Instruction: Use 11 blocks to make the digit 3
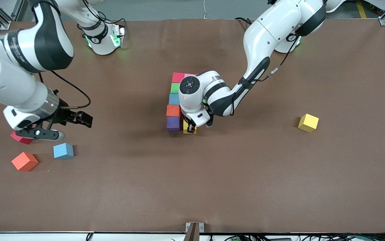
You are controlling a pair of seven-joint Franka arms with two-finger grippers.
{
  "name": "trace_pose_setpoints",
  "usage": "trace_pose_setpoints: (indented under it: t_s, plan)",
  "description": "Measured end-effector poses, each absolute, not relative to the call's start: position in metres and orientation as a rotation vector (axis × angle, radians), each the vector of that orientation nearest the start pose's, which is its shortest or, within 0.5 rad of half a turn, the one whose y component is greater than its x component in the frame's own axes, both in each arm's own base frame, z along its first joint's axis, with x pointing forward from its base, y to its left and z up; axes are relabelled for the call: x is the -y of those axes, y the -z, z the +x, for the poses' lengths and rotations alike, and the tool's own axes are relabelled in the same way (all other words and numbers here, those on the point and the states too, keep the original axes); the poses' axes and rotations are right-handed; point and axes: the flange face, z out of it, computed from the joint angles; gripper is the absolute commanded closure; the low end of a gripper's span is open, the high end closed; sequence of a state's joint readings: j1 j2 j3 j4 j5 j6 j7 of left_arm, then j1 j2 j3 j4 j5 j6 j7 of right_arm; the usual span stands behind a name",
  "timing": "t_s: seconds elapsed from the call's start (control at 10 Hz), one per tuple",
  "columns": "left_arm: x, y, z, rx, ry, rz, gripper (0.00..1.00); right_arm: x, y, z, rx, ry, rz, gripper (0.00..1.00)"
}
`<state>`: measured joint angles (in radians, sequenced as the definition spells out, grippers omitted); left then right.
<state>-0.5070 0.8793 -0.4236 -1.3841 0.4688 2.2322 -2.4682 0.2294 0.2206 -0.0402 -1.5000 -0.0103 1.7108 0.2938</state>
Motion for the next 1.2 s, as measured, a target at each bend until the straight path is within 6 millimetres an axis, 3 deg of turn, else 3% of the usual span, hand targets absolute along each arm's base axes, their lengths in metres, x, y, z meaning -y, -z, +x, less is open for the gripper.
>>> trace_pose_setpoints:
  t_s: [0.2, 0.4, 0.8, 1.2]
  plan:
    - [0.541, -0.217, 0.503, 2.079, 0.072, -2.451, 0.80, -0.093, -0.574, 0.621, -0.196, 0.040, -3.152, 0.00]
    - [0.545, -0.214, 0.500, 2.075, 0.075, -2.463, 0.80, -0.068, -0.588, 0.624, -0.179, 0.072, -3.141, 0.00]
    - [0.547, -0.210, 0.499, 2.073, 0.089, -2.475, 0.80, -0.047, -0.607, 0.614, -0.210, 0.080, -3.121, 0.00]
    - [0.553, -0.209, 0.493, 2.058, 0.093, -2.487, 0.80, -0.039, -0.617, 0.608, -0.228, 0.085, -3.116, 0.00]
